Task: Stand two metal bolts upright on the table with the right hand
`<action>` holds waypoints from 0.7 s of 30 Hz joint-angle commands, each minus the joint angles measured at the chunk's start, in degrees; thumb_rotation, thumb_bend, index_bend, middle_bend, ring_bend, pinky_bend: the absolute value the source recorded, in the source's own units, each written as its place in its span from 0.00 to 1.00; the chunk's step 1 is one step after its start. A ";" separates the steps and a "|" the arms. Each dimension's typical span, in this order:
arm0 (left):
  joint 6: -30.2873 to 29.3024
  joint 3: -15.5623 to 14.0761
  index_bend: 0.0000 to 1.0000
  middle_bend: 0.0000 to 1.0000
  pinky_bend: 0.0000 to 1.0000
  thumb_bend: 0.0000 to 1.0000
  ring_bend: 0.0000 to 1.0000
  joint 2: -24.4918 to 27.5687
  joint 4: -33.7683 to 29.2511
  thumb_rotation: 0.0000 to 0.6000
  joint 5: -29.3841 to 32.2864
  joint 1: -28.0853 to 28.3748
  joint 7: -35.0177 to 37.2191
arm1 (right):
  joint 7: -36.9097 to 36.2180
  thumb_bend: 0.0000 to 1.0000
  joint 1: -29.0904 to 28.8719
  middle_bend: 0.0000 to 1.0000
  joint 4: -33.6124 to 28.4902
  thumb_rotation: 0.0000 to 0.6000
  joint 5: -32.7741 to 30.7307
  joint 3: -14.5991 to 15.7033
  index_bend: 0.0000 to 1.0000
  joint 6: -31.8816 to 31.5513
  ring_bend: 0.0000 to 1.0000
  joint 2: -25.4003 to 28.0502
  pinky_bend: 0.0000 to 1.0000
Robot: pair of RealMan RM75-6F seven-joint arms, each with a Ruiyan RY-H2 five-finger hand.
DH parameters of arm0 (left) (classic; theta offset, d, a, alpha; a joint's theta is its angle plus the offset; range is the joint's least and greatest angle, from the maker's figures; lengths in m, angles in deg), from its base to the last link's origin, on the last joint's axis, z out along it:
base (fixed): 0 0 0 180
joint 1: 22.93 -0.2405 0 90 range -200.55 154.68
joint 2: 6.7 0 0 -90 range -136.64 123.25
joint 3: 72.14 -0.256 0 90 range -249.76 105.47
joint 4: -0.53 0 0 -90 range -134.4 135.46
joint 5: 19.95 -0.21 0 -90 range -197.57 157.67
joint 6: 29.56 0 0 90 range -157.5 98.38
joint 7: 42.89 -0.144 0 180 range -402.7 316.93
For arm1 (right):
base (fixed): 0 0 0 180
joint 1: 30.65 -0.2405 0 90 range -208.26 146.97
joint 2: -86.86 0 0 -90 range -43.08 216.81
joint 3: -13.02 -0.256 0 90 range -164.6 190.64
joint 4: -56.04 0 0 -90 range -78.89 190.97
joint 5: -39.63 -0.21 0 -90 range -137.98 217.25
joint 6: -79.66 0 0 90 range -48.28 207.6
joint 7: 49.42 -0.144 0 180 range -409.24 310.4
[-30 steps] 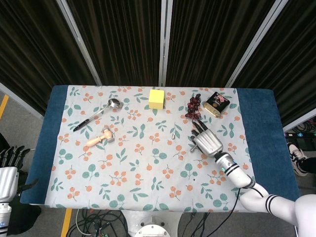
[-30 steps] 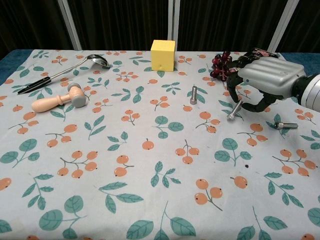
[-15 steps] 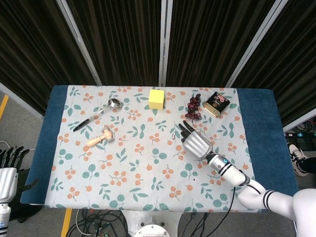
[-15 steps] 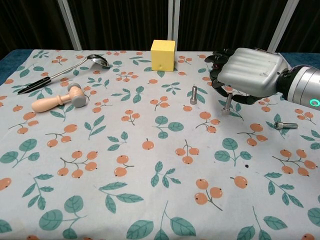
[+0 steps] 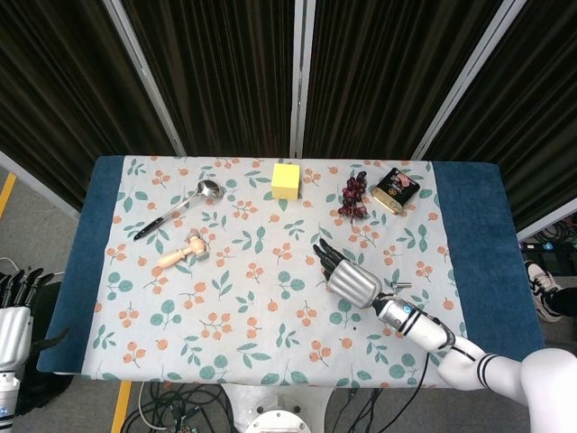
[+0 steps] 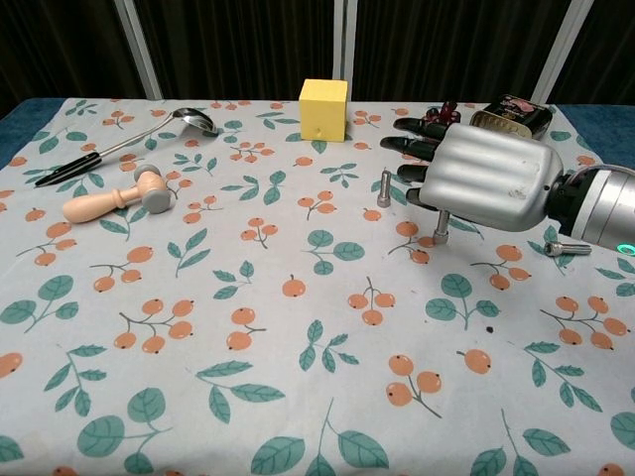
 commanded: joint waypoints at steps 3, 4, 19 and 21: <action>-0.04 -0.02 0.16 0.09 0.00 0.00 0.00 -0.04 0.11 1.00 -0.04 -0.05 0.10 | 0.45 0.39 0.60 0.29 1.53 1.00 0.68 0.28 0.61 -0.77 0.00 -1.23 0.00; -0.04 -0.02 0.16 0.09 0.00 0.00 0.00 -0.03 0.12 1.00 -0.04 -0.05 0.12 | 0.51 0.39 0.60 0.29 1.73 1.00 0.81 0.28 0.60 -0.82 0.00 -1.38 0.00; 0.00 0.02 0.16 0.09 0.00 0.00 0.00 -0.05 0.21 1.00 -0.21 0.02 0.21 | 1.55 0.39 0.41 0.28 1.33 1.00 1.18 -0.22 0.52 -0.20 0.00 -1.50 0.00; -0.02 0.05 0.16 0.09 0.00 0.00 0.00 -0.04 0.20 1.00 -0.22 0.02 0.23 | 1.81 0.39 0.35 0.28 1.29 1.00 1.29 -0.21 0.51 -0.04 0.00 -1.57 0.00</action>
